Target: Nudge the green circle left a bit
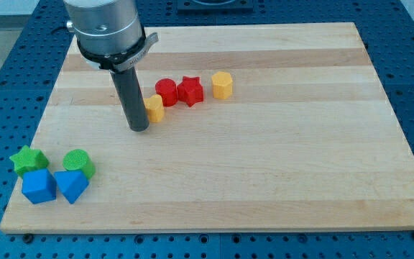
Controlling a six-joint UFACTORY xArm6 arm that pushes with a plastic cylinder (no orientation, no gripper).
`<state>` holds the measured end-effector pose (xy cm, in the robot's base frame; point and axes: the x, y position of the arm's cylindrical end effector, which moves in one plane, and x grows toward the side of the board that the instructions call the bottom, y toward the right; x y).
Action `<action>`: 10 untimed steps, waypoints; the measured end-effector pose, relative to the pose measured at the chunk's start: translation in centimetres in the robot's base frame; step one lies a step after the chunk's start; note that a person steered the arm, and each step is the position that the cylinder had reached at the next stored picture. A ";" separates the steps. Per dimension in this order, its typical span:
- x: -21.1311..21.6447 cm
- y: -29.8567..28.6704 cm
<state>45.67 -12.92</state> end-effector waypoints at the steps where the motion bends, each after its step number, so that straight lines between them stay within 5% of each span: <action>1: 1.3 0.4; 6: 6.5 2.7; 10: 5.0 -6.2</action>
<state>50.63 -19.09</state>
